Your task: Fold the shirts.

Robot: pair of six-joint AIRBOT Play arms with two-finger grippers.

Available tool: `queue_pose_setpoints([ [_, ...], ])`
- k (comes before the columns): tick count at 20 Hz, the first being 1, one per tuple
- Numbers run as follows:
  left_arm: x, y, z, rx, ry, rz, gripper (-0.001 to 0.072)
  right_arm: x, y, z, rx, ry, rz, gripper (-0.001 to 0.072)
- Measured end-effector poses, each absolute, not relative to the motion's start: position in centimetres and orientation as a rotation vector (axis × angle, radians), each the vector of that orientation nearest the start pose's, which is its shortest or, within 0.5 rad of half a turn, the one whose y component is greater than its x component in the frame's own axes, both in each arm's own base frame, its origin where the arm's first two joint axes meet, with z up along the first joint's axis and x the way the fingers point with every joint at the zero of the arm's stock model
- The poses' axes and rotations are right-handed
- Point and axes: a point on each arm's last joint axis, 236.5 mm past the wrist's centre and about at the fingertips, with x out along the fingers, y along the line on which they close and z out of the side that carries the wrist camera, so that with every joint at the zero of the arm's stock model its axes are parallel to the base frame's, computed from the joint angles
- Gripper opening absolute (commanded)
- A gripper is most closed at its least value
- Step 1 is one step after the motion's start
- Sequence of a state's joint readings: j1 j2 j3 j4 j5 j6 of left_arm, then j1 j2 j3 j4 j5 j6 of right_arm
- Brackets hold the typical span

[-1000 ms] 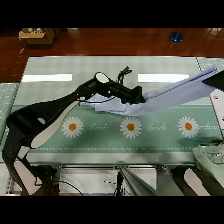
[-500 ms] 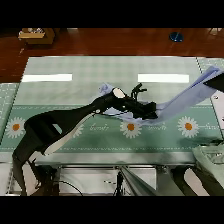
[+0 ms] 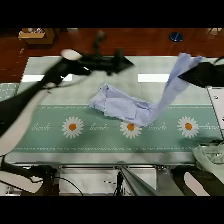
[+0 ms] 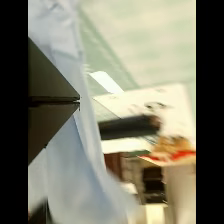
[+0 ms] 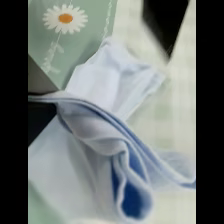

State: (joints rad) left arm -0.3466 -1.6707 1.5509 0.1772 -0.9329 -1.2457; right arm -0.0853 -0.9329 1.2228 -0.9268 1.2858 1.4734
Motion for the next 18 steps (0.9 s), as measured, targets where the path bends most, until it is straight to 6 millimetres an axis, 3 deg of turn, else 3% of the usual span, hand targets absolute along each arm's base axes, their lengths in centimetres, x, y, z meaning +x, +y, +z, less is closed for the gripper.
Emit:
queue_pose_setpoints([
  [2, 47.5, -28.4, 20.1, -0.899, 0.800, -0.946, 0.0028, 35.3, 14.4, 18.1, 0.422, 0.902, 0.500, 0.0024],
  [4, 48.1, -20.6, 24.0, -0.881, 0.692, -0.897, 0.0029, 36.5, 18.5, 16.3, 0.420, 0.923, 0.556, 0.0023],
  [7, 46.4, -10.9, 27.4, -0.844, 0.603, -0.824, 0.0028, 37.1, 25.4, 11.9, 0.413, 0.996, 0.628, 0.0024],
  [9, 45.0, -6.4, 28.3, -0.827, 0.577, -0.781, 0.0028, 36.5, 29.8, 8.3, 0.403, 1.064, 0.660, 0.0046],
  [11, 44.0, -3.0, 28.9, -0.823, 0.550, -0.730, 0.0029, 35.5, 33.7, 4.9, 0.402, 1.118, 0.679, 0.0368],
  [14, 43.1, -0.5, 29.3, -0.819, 0.531, -0.692, 0.0029, 34.9, 37.7, 1.9, 0.437, 1.138, 0.687, 0.0401],
  [16, 42.8, -0.1, 29.4, -0.815, 0.531, -0.688, 0.0029, 35.4, 38.3, 1.9, 0.464, 1.112, 0.680, 0.0401],
  [18, 42.7, -0.3, 29.4, -0.811, 0.533, -0.694, 0.0029, 36.7, 37.5, 3.4, 0.489, 1.065, 0.669, 0.0402],
])
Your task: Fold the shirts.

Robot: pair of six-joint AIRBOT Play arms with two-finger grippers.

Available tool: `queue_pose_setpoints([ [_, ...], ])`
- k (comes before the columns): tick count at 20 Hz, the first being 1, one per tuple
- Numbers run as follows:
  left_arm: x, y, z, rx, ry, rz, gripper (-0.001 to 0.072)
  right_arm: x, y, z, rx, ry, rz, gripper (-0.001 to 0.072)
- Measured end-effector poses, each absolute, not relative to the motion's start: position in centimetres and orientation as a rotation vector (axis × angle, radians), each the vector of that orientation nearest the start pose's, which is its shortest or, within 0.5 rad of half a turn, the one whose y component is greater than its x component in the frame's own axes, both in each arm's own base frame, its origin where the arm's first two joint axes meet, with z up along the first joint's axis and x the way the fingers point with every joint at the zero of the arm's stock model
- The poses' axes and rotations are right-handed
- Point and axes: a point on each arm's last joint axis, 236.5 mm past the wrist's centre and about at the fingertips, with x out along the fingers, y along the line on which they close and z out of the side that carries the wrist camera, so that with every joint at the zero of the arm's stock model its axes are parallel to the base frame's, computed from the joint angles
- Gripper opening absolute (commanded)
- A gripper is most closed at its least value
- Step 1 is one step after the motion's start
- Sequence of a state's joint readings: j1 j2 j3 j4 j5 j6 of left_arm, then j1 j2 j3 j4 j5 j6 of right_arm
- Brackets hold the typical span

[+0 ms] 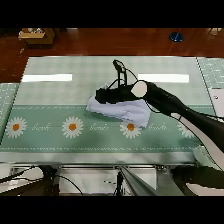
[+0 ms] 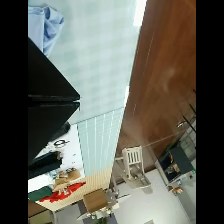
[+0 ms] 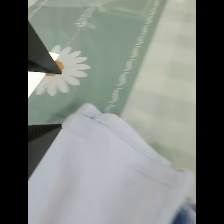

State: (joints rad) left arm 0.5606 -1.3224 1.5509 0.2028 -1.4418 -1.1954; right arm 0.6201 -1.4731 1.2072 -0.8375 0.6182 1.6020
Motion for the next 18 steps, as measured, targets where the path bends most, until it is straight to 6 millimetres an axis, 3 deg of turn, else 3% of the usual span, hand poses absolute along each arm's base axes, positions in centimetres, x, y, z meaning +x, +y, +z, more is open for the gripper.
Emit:
queue_pose_setpoints([
  [2, 42.6, -1.0, 29.2, -0.796, 0.544, -0.711, 0.0029, 38.4, 34.7, 5.8, 0.495, 1.005, 0.644, 0.0423],
  [3, 42.7, -1.3, 28.9, -0.785, 0.557, -0.711, 0.0029, 39.2, 32.3, 7.1, 0.477, 0.983, 0.622, 0.0426],
  [5, 42.8, -1.7, 27.9, -0.759, 0.587, -0.701, 0.0032, 40.2, 26.0, 8.6, 0.406, 0.974, 0.544, 0.0425],
  [6, 42.8, -1.8, 27.3, -0.741, 0.606, -0.691, 0.0073, 40.1, 21.9, 8.7, 0.354, 1.001, 0.483, 0.0425],
  [8, 42.5, -1.8, 25.6, -0.696, 0.667, -0.665, 0.0311, 38.3, 13.3, 6.8, 0.253, 1.117, 0.326, 0.0425],
  [9, 42.5, -1.6, 24.5, -0.668, 0.699, -0.638, 0.0386, 36.9, 9.5, 5.6, 0.237, 1.178, 0.250, 0.0428],
  [11, 42.3, -1.1, 22.6, -0.625, 0.766, -0.591, 0.0398, 32.9, 4.5, 2.5, 0.296, 1.317, 0.151, 0.0436],
  [13, 42.1, -1.1, 21.6, -0.604, 0.809, -0.565, 0.0398, 29.8, 3.4, -0.3, 0.439, 1.395, 0.140, 0.0574],
  [15, 42.0, -1.3, 21.0, -0.588, 0.834, -0.555, 0.0397, 28.5, 4.9, -2.3, 0.614, 1.390, 0.179, 0.0583],
  [18, 41.9, -2.1, 20.5, -0.569, 0.858, -0.561, 0.0397, 28.5, 7.0, -4.3, 0.837, 1.314, 0.205, 0.0583],
])
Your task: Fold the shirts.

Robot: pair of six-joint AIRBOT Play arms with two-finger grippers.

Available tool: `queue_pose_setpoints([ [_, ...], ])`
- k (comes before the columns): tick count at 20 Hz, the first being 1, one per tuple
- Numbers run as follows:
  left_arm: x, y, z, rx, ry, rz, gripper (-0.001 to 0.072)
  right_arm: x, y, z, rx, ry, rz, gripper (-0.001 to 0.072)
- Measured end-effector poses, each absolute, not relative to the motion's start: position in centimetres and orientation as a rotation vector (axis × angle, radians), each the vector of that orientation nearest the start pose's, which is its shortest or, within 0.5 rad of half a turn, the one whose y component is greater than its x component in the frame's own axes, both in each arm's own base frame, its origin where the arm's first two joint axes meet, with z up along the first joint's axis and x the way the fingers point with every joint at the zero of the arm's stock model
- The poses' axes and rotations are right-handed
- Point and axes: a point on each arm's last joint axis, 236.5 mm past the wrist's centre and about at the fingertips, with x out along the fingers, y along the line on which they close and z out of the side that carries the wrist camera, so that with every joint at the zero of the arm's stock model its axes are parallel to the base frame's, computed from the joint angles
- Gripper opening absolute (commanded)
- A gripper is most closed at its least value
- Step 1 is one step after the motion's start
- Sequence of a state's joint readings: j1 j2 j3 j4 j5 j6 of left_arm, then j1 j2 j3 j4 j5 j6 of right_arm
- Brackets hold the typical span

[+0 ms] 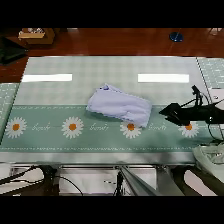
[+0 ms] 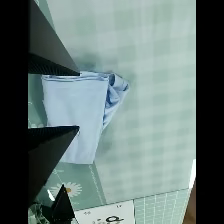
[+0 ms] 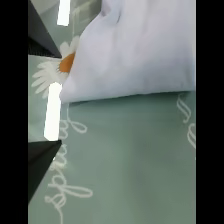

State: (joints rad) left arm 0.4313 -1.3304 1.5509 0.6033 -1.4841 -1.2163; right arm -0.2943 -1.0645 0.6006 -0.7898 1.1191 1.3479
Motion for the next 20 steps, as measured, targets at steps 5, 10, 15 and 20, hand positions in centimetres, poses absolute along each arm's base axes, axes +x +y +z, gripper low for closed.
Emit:
queue_pose_setpoints([
  [5, 41.9, -4.2, 19.7, -0.548, 0.895, -0.601, 0.0397, 28.6, 8.4, -6.3, 1.000, 1.222, 0.185, 0.0583],
  [10, 41.9, -6.4, 18.9, -0.541, 0.936, -0.647, 0.0397, 29.1, 12.2, -8.5, 1.019, 1.228, 0.188, 0.0566],
  [15, 41.8, -7.3, 18.5, -0.545, 0.963, -0.657, 0.0397, 29.9, 16.5, -10.4, 1.059, 1.244, 0.217, 0.0024],
  [20, 41.7, -7.5, 18.4, -0.550, 0.969, -0.659, 0.0396, 33.2, 17.6, -4.7, 1.105, 1.105, 0.401, 0.0023],
])
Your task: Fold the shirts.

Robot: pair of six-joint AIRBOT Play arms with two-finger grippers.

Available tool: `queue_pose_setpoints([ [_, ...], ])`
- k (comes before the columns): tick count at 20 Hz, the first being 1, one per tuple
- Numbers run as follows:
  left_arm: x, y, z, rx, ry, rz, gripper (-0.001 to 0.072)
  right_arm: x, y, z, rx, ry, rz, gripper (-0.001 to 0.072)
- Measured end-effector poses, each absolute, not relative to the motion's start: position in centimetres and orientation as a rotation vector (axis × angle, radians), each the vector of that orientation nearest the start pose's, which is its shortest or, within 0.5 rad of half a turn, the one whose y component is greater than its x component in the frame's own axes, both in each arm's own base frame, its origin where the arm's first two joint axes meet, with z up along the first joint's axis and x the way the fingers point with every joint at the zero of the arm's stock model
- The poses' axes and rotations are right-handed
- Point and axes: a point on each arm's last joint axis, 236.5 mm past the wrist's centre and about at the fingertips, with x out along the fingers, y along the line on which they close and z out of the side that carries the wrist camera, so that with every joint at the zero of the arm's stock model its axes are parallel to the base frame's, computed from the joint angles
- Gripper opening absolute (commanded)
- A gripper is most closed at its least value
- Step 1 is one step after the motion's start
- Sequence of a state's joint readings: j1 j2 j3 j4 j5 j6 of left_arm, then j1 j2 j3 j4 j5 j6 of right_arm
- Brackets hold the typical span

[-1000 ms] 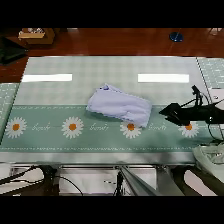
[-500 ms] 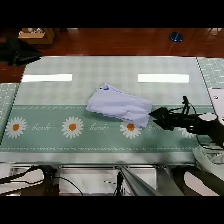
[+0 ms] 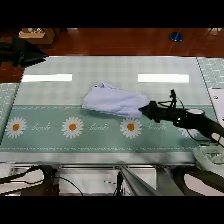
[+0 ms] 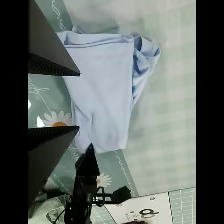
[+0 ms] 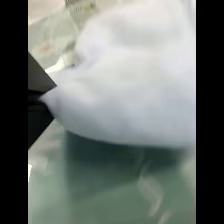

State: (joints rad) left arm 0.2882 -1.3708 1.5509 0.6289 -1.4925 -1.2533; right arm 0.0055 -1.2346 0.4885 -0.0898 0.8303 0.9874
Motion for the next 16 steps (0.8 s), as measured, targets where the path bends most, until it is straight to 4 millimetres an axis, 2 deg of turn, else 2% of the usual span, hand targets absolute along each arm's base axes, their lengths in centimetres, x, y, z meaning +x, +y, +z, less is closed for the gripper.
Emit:
queue_pose_setpoints([
  [2, 41.7, -7.5, 18.4, -0.550, 0.970, -0.659, 0.0396, 34.8, 16.5, 0.4, 1.130, 0.994, 0.499, 0.0023],
  [5, 41.7, -7.5, 18.4, -0.549, 0.971, -0.660, 0.0396, 36.4, 12.6, 10.0, 1.131, 0.777, 0.579, 0.0023],
  [7, 41.7, -7.5, 18.4, -0.549, 0.972, -0.660, 0.0396, 36.2, 9.3, 16.3, 1.081, 0.655, 0.579, 0.0023],
  [9, 41.7, -7.5, 18.4, -0.548, 0.972, -0.660, 0.0392, 35.0, 5.7, 21.3, 0.999, 0.580, 0.516, 0.0023],
  [10, 41.7, -7.4, 18.3, -0.544, 0.975, -0.656, 0.0391, 34.3, 3.8, 23.1, 0.954, 0.561, 0.463, 0.0023],
  [11, 41.7, -7.3, 18.1, -0.537, 0.980, -0.648, 0.0391, 33.2, 1.9, 24.3, 0.903, 0.565, 0.391, 0.0023],
  [13, 41.6, -6.6, 17.3, -0.508, 0.999, -0.617, 0.0391, 31.1, -2.5, 25.0, 0.809, 0.594, 0.196, 0.0023],
  [16, 41.6, -5.6, 16.0, -0.467, 1.030, -0.571, 0.0391, 26.3, -9.7, 22.4, 0.710, 0.722, -0.173, 0.0023],
])
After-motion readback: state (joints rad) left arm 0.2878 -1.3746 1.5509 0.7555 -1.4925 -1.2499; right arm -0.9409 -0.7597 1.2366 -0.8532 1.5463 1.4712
